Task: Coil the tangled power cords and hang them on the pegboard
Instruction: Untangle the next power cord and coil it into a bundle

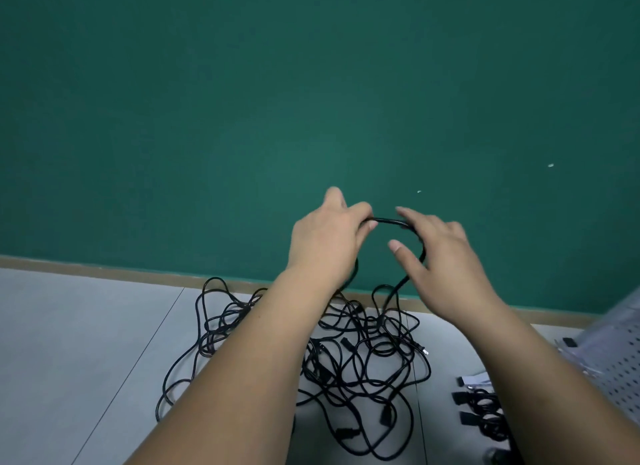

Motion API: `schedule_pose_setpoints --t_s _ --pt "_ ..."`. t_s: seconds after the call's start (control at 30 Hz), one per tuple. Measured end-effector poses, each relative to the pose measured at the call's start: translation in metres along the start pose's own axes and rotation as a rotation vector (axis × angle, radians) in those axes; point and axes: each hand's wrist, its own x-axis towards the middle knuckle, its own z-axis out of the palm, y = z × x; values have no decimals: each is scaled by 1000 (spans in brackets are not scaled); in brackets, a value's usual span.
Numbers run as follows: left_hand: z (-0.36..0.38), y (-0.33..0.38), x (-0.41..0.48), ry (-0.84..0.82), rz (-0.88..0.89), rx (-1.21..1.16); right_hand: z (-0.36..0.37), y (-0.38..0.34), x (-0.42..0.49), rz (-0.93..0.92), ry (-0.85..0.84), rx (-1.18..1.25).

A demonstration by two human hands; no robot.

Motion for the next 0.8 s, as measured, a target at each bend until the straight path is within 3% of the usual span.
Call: schedule_pose_setpoints --t_s 0.1,0.23,0.3,0.57,0.67,0.8 --pt "-1 11 -3 42 70 -318 3 -6 -5 -23 37 303" --pt "1 4 -15 -62 -217 -664 -3 3 -5 49 187 402" --pt "1 -5 -23 -143 -328 -716 -6 10 -4 134 241 541" --pt "-3 8 -47 -391 -369 -860 -22 -16 -18 293 408 1039" --pt "-3 11 -52 -288 -409 -929 -26 -14 -26 271 411 981" --pt "-10 38 -49 -128 -670 -1320 -11 -21 -31 218 160 826"
